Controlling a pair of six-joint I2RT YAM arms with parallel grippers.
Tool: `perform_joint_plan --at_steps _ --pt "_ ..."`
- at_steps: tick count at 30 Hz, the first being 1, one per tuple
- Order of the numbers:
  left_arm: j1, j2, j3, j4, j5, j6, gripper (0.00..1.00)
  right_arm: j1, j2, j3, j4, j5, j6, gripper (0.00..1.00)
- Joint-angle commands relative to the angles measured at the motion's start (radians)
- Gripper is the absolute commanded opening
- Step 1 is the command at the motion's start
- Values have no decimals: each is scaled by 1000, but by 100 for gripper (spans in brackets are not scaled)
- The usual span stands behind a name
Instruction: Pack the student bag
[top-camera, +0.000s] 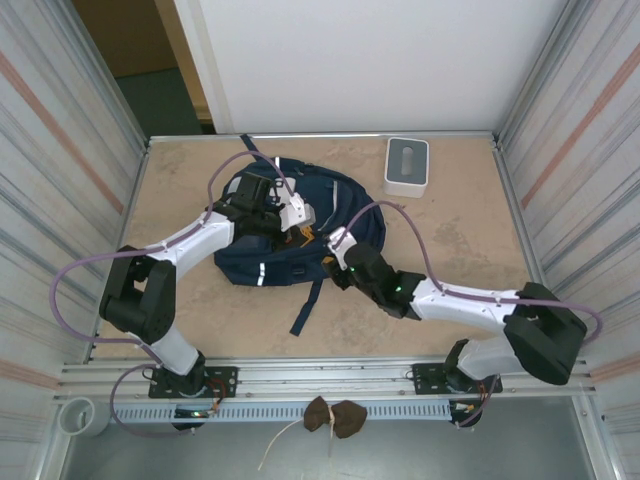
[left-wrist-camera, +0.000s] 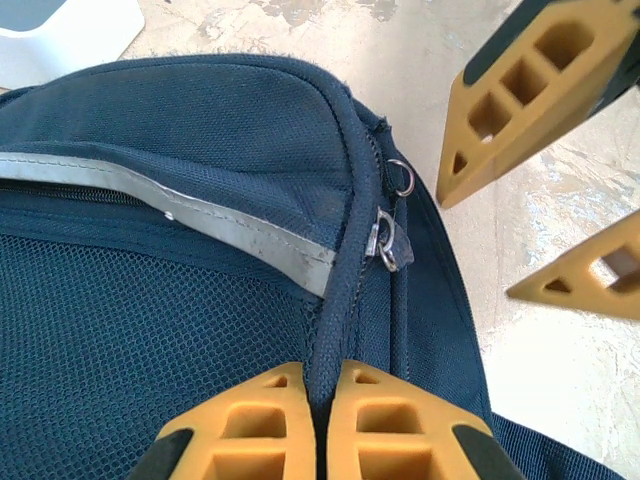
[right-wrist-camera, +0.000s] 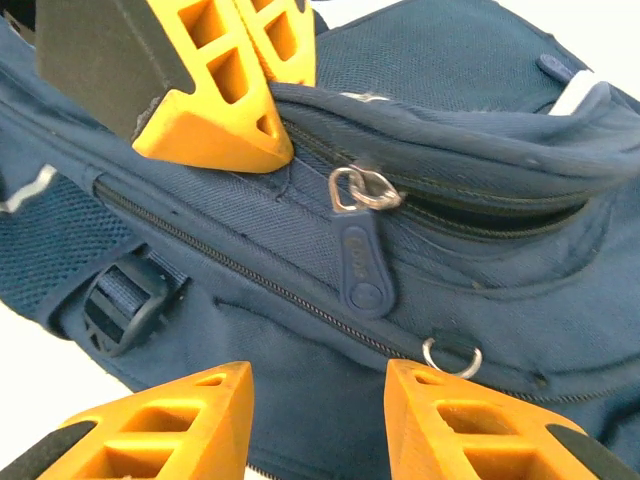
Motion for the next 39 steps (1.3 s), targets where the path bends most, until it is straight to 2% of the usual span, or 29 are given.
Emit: perform_joint_plan --at_steps 1,17,23,27,30,33,39 --pt "0 -45 17 12 86 -30 0 20 43 57 81 124 -68 38" --pt "-9 -42 23 -1 75 -24 0 25 185 127 161 212 -91 35" --pt "-7 -47 22 -16 82 -5 0 29 187 114 167 310 -50 14" --pt "0 -48 15 -21 77 10 0 25 144 82 162 324 -44 5" --pt "3 -49 15 -37 60 33 0 3 101 56 130 299 -31 0" --pt "6 -54 9 -45 40 59 0 -31 57 29 97 248 -12 0" --pt "8 -64 -10 -47 18 105 0 -139 -37 -11 14 40 53 0"
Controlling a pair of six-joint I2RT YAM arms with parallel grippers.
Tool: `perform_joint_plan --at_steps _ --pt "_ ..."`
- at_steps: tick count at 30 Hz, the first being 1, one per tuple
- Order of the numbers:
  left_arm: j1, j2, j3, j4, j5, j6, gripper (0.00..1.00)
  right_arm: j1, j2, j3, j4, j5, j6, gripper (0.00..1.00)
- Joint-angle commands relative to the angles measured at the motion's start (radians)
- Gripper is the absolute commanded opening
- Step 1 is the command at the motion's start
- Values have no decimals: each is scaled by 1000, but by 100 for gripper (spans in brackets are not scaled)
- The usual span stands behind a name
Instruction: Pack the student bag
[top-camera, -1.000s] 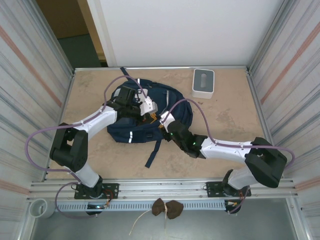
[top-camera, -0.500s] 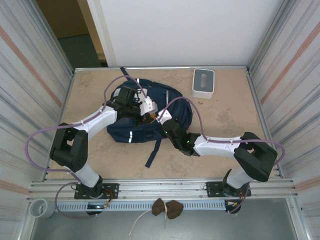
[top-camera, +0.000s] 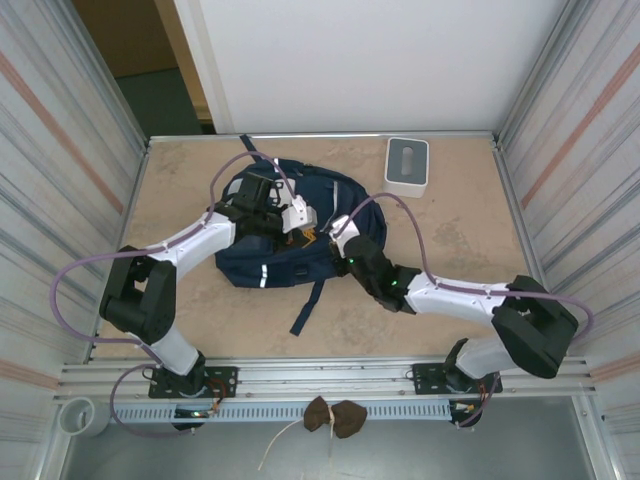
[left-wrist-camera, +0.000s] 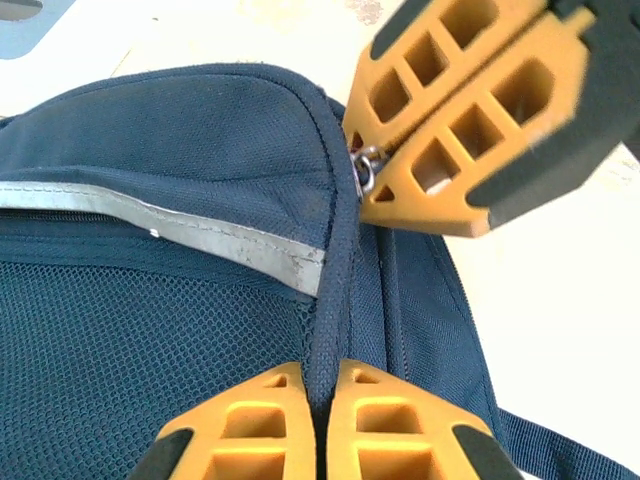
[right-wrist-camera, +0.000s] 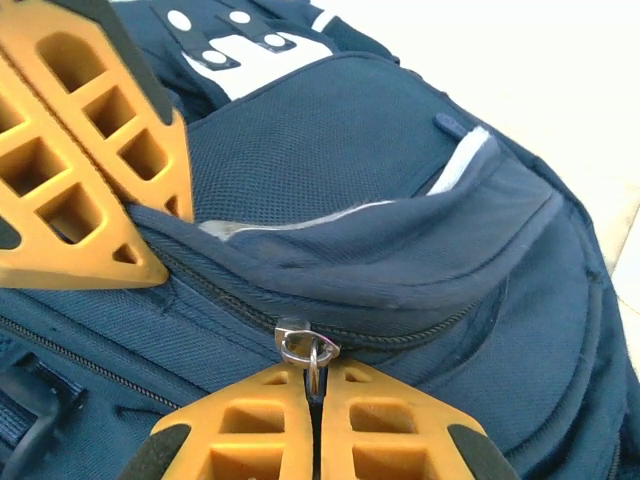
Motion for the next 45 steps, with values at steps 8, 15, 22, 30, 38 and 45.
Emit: perform_joint_plan --at_steps 8,15,22,30,38,45 --pt "32 -79 -32 -59 -15 91 0 -272 -140 -28 -193 -339 147 0" --pt "43 -83 -42 -53 -43 104 0 -365 -88 25 -275 -728 132 0" --pt "45 -67 -39 -60 -101 115 0 -401 -63 46 -299 -824 160 0" --pt "61 -70 -50 -57 -131 118 0 -472 -94 56 -365 -742 234 0" --pt "73 -76 -64 -54 -210 120 0 -470 -78 84 -396 -775 326 0" --pt "6 -133 -85 -15 -208 76 37 -385 -62 72 -260 -836 419 0"
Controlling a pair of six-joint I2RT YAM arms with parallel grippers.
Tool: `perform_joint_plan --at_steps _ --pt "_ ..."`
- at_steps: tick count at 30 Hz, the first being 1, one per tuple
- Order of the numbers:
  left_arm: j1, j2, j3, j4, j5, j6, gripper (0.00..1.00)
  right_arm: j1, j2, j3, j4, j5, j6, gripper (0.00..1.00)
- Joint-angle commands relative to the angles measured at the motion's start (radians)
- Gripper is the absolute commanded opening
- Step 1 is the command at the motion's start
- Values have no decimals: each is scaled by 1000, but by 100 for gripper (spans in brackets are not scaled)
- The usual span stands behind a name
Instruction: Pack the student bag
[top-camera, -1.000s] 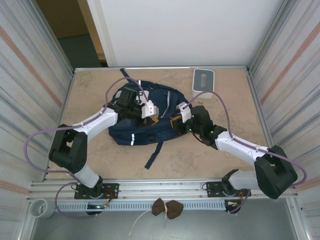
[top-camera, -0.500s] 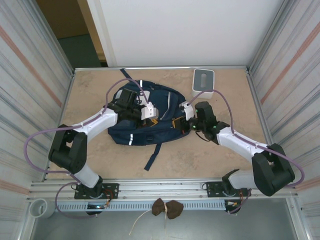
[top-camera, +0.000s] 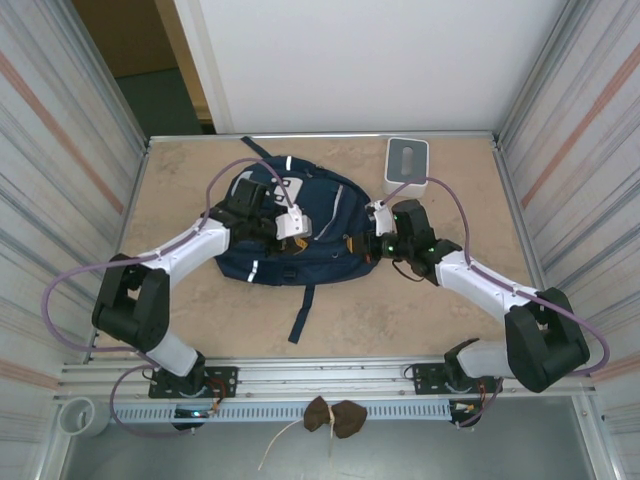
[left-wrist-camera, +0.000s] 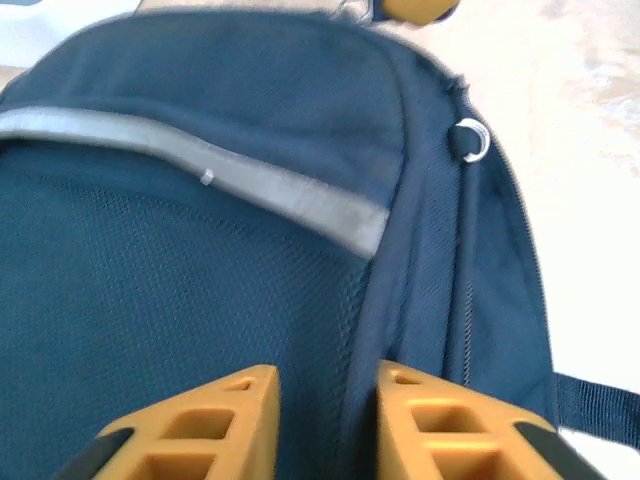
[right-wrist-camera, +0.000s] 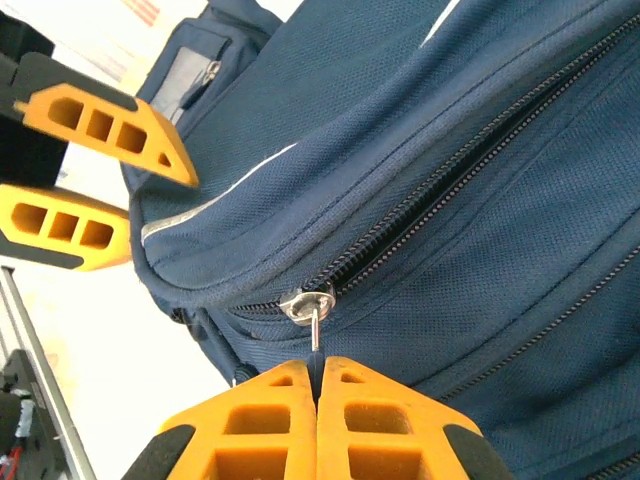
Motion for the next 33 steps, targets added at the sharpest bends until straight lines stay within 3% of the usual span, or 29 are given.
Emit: perform_joint_plan --at_steps 1,6,12,15,19,21,25,30,33 --pt "-22 -72 -17 6 -71 -25 42 27 3 1 49 13 85 0" --pt "-130 -89 -21 51 -159 -40 56 77 10 -3 90 46 106 0" --pt "-198 -4 56 41 -247 -36 54 91 5 -11 114 53 117 0" --pt "-198 29 82 9 -245 -15 36 92 -13 -22 109 69 113 0" --pt "-164 -3 47 4 -191 33 5 91 -27 -7 -14 206 43 0" --pt "-134 -44 3 18 -141 66 0 90 -23 9 -78 305 9 0" --pt "-55 -128 -99 51 -71 128 0 96 28 63 -158 440 -28 0" --pt "37 -190 -186 99 -39 106 3 123 116 124 -154 530 -23 0" --pt "52 -210 -216 126 -51 84 14 144 141 140 -113 502 -30 0"
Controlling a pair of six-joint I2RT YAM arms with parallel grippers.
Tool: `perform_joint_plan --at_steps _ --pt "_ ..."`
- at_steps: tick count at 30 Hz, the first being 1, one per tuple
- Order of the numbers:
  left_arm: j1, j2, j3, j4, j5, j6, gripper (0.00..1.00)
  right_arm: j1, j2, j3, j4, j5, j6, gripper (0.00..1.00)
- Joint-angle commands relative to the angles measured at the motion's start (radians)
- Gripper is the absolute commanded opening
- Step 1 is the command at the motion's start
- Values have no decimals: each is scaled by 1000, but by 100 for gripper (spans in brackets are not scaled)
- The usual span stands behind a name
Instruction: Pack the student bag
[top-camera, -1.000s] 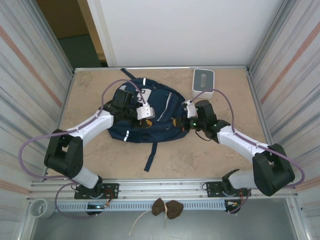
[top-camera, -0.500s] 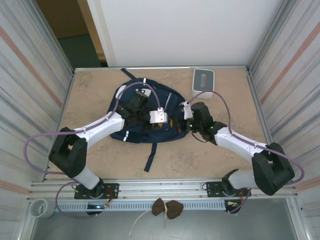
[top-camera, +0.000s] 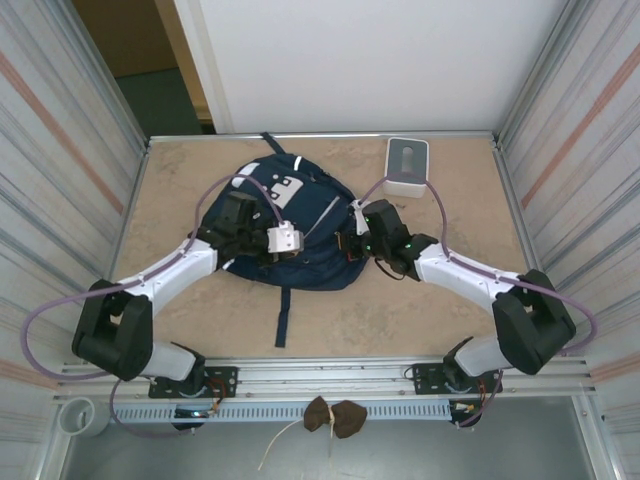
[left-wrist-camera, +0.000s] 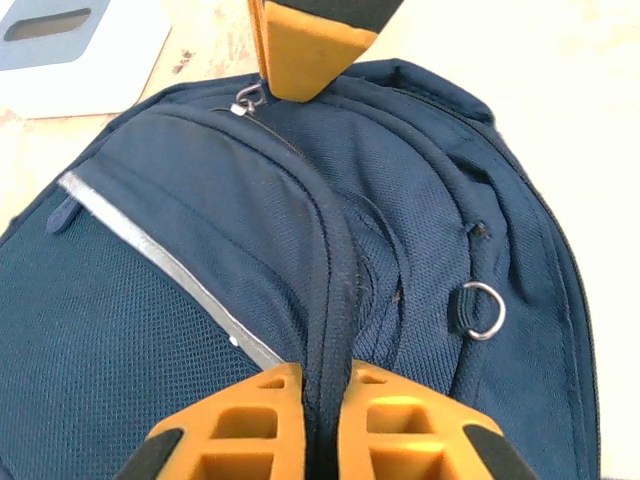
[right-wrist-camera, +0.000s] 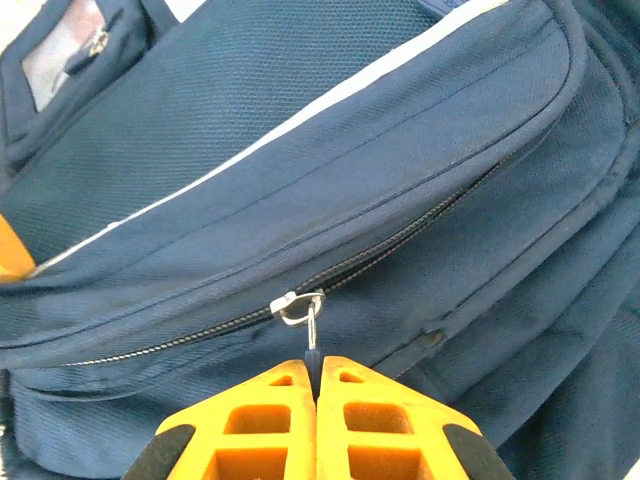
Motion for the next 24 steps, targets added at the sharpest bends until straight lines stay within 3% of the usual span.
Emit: perform_joint_plan --at_steps 1,4,9,15,19,22,24 --pt "38 -49 -32 2 -23 -30 20 -5 20 22 -37 140 -23 0" --pt "22 -80 -21 5 -11 -156 46 11 14 18 -8 108 -19 0" --pt "-89 -132 -19 78 -119 -370 67 17 -29 -26 57 51 31 0" --pt "-218 -39 50 65 -277 -475 73 23 -82 -62 98 19 72 0" --pt "-261 49 100 77 -309 -496 72 35 -102 -73 117 17 80 0" --pt "-266 107 131 82 -305 -491 67 45 -116 -87 126 22 84 0" --pt "-266 126 138 88 -326 -479 58 45 -128 -99 128 28 84 0"
